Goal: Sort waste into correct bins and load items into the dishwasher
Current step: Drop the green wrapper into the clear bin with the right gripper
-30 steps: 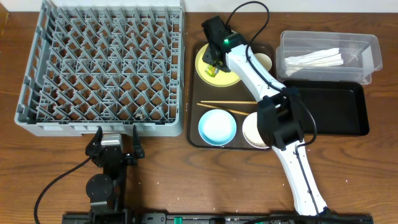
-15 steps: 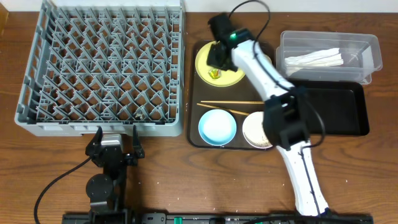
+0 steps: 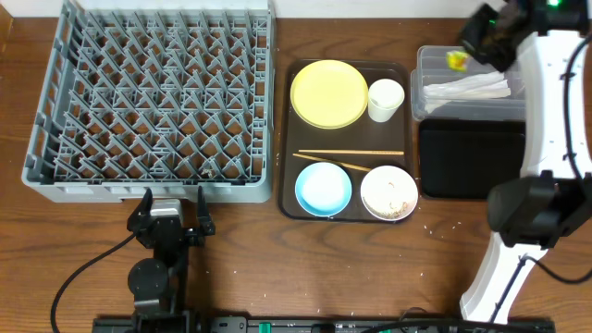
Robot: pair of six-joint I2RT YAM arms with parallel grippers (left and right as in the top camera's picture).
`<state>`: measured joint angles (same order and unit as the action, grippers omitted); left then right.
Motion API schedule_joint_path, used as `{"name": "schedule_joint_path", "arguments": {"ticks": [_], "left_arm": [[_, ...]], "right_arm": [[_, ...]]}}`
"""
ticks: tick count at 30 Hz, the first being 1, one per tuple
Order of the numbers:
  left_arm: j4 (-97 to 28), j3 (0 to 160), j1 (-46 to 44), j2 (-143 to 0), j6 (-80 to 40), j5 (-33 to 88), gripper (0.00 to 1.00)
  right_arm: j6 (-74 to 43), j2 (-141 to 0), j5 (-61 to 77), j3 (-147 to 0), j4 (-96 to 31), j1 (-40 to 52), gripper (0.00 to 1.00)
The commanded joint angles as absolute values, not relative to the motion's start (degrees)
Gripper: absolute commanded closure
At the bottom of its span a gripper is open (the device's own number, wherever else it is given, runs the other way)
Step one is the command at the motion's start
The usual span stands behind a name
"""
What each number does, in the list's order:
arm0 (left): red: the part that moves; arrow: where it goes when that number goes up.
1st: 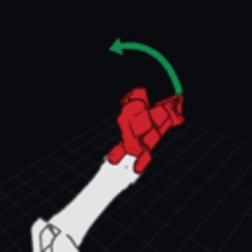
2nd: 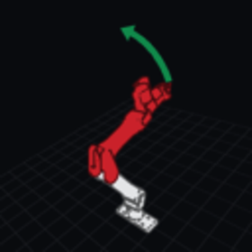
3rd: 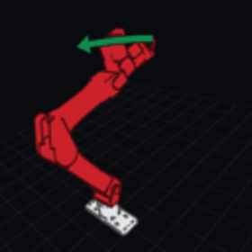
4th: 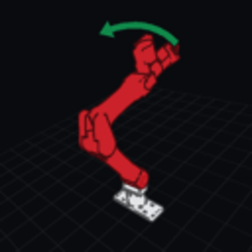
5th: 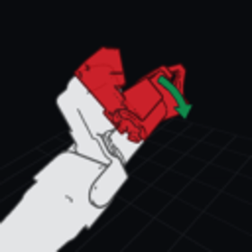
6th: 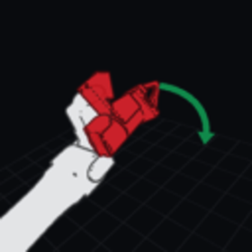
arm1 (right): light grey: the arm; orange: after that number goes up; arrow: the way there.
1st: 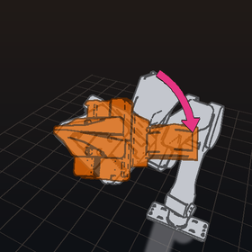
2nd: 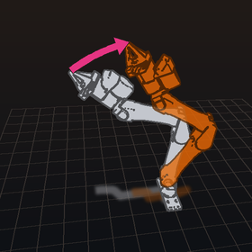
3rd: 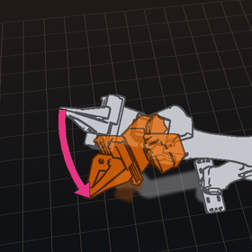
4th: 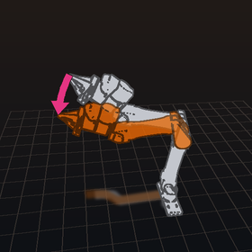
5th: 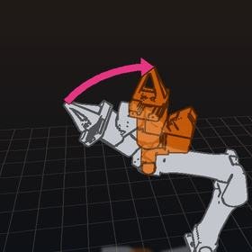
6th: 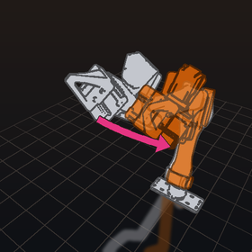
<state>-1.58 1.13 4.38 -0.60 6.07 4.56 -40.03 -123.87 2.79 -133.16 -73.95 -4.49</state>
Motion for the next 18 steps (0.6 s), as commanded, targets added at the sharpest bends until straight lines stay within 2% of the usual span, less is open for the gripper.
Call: {"name": "schedule_joint_path", "arguments": {"ticks": [1,4,6,7,10,11,18], "left_arm": [[-3.6,0.2,4.1,-0.2,6.4,5.6,0.07],[-3.6,0.2,4.1,-0.2,6.4,5.6,0.07],[-3.6,0.2,4.1,-0.2,6.4,5.6,0.07],[-3.6,0.2,4.1,-0.2,6.4,5.6,0.07],[-3.6,0.2,4.1,-0.2,6.4,5.6,0.07],[-3.6,0.2,4.2,-0.2,6.4,5.6,0.07],[-3.6,0.2,4.1,-0.2,6.4,5.6,0.07]], "right_arm": [[-39.8,-127.3,2.9,-130.5,-73.5,-6.3,0.99],[-39.7,-128.4,2.7,-129.8,-72.4,-7.5,0.97],[-39.8,-129.1,1.8,-129.4,-71.9,-7.7,0.91],[-39.8,-129.5,1.0,-129.3,-71.6,-7.7,0.86],[-39.7,-130.7,-0.2,-129.2,-70.6,-7.6,0.60],[-39.7,-131.2,-0.1,-129.2,-70.1,-7.5,0.56],[-34.3,-130.6,2.4,-129.6,-70.0,-7.4,0.43]]}}
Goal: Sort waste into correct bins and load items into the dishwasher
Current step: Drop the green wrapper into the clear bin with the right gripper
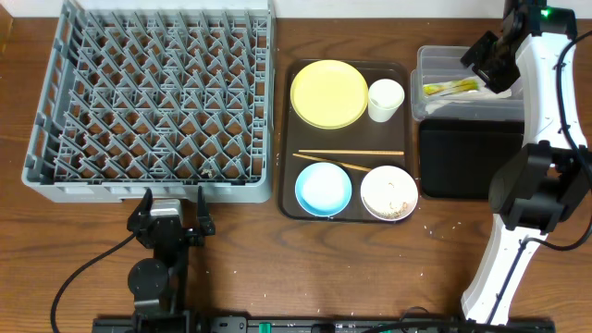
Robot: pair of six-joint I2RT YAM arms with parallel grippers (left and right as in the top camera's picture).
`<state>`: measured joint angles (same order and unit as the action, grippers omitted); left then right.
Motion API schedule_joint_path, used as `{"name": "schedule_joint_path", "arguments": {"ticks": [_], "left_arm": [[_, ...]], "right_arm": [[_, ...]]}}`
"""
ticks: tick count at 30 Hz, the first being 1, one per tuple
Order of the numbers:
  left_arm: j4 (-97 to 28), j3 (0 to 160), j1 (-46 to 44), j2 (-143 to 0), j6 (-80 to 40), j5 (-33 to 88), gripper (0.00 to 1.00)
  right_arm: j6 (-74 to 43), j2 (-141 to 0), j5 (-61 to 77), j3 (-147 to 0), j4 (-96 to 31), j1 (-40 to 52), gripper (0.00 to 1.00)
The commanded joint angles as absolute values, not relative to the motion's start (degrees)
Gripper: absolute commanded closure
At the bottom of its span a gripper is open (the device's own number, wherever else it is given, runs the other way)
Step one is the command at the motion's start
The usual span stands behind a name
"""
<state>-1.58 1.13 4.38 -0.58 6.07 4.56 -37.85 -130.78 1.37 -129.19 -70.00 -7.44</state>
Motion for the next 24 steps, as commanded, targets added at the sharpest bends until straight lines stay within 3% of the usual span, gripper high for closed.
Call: {"name": "schedule_joint_path", "arguments": {"ticks": [1,6,13,15,19,24], "left_arm": [[-3.6,0.2,4.1,-0.2,6.4,5.6,0.07],[-3.6,0.2,4.1,-0.2,6.4,5.6,0.07],[-3.6,0.2,4.1,-0.2,6.4,5.6,0.07],[-3.6,0.2,4.1,-0.2,6.4,5.6,0.07],[-3.6,0.2,4.1,-0.2,6.4,5.6,0.07],[-3.6,0.2,4.1,-0.2,6.4,5.6,0.07]], "right_arm": [[-32.1,-130.0,4.3,-129.9,-70.3,-7.5,0.43],[-23.4,-125.1,13.7,-130.1,-75.7,-6.3,0.46],[-16.1,-119.9,13.6,-130.1,-91.8,0.4,0.51],[-13.1,-119.9,13.5,-129.5,-97.3,4.1,0.57],[-12.6,-119.6,13.6,-122.7,-96.3,10.2,0.58],[-13.7,-119.6,13.4,-113.8,-92.2,15.1,0.70]]}}
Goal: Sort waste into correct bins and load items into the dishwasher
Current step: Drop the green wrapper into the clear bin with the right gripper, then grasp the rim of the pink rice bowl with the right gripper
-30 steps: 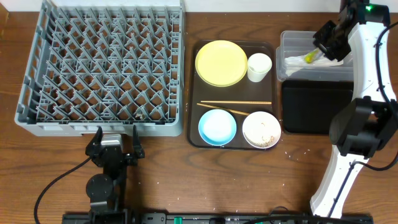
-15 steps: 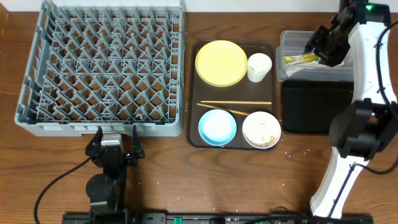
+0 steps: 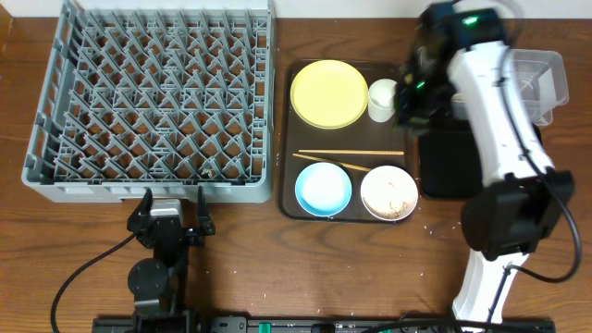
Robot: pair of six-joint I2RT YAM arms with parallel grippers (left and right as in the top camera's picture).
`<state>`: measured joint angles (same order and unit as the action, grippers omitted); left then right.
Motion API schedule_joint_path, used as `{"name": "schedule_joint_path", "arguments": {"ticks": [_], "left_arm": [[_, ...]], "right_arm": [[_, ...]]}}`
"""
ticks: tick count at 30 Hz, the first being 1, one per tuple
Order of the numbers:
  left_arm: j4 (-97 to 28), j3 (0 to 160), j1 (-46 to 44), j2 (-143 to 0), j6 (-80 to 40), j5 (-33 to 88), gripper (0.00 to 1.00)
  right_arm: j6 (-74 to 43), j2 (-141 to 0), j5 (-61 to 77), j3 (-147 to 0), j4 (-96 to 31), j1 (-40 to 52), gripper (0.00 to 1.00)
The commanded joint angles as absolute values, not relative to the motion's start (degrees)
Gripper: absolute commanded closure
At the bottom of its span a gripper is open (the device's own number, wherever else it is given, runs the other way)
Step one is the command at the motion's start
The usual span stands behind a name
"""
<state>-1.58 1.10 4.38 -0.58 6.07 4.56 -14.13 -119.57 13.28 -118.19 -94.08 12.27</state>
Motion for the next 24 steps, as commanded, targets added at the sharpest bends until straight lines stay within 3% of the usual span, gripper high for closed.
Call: {"name": "schedule_joint_path", "arguments": {"ticks": [1,10,24], "left_arm": [[-3.6,0.2,4.1,-0.2,6.4,5.6,0.07],[-3.6,0.2,4.1,-0.2,6.4,5.6,0.07],[-3.6,0.2,4.1,-0.2,6.4,5.6,0.07]], "right_arm": [[-14.2,-119.6,13.3,-112.4,-91.2,15.9,0.71],[-24.5,-119.6,4.3,-102.3,-82.9,22.7,0.68],[-26.9,-119.6,1.5,-88.8,-70.0,26.9,0.67]]}}
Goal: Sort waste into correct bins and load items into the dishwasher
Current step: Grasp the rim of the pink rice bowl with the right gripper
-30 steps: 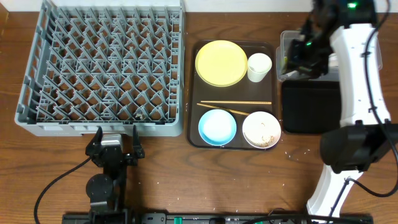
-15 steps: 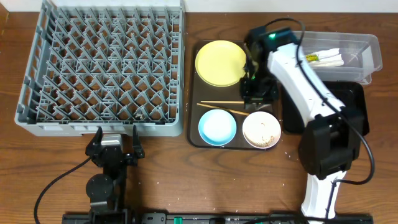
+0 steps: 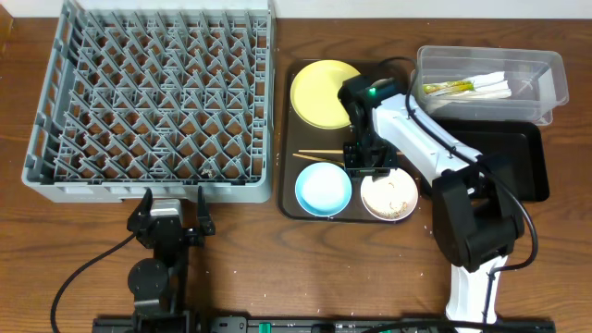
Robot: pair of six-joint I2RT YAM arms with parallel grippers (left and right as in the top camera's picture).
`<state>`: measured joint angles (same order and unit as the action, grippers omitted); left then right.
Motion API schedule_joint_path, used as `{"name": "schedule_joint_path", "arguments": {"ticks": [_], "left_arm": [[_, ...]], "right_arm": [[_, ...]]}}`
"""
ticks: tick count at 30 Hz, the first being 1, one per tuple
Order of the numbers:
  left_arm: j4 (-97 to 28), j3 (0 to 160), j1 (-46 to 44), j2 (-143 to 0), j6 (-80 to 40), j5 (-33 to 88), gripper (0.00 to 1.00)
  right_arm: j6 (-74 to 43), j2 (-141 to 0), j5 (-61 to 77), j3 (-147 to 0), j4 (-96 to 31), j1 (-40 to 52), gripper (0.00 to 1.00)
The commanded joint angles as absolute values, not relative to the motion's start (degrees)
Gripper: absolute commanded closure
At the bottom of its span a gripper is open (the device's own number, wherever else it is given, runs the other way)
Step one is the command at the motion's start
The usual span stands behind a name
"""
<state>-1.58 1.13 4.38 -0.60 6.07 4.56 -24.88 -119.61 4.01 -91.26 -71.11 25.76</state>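
On the brown tray (image 3: 289, 139) lie a yellow plate (image 3: 316, 92), a blue bowl (image 3: 323, 188), a soiled white bowl (image 3: 389, 197) and wooden chopsticks (image 3: 319, 154). My right gripper (image 3: 370, 165) hangs low over the right end of the chopsticks, just above the white bowl; its fingers look apart, with nothing seen between them. The right arm hides the white cup. A grey dish rack (image 3: 157, 92) stands at the left. My left gripper (image 3: 173, 199) rests open at the front edge, below the rack.
At the back right a clear bin (image 3: 555, 79) holds white wrappers and a yellow scrap (image 3: 449, 89). A black bin (image 3: 518, 166) sits just in front of it. Cables run along the table's front edge.
The right gripper has moved from beside the white cup down and to the left, and now sits over the chopsticks' right end. The arm no longer covers the clear bin.
The right gripper held a yellow scrap above the clear bin. Then the scrap lay in the bin with the gripper still over it. After that the gripper was by the cup at the tray's right edge, and now over the chopsticks. The left arm stayed still.
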Motion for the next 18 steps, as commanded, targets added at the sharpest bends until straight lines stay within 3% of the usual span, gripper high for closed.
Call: {"name": "schedule_joint_path", "arguments": {"ticks": [1,4,10,18], "left_arm": [[-3.6,0.2,4.1,-0.2,6.4,5.6,0.07],[-3.6,0.2,4.1,-0.2,6.4,5.6,0.07],[-3.6,0.2,4.1,-0.2,6.4,5.6,0.07],[-3.6,0.2,4.1,-0.2,6.4,5.6,0.07]], "right_arm": [[-27.0,-119.6,1.5,-87.9,-69.5,27.0,0.68],[-27.2,-119.6,1.5,-84.9,-67.1,27.2,0.72],[-27.2,-119.6,1.3,-83.6,-66.0,27.2,0.94],[-27.2,-119.4,1.3,-84.4,-67.0,27.2,0.99]]}}
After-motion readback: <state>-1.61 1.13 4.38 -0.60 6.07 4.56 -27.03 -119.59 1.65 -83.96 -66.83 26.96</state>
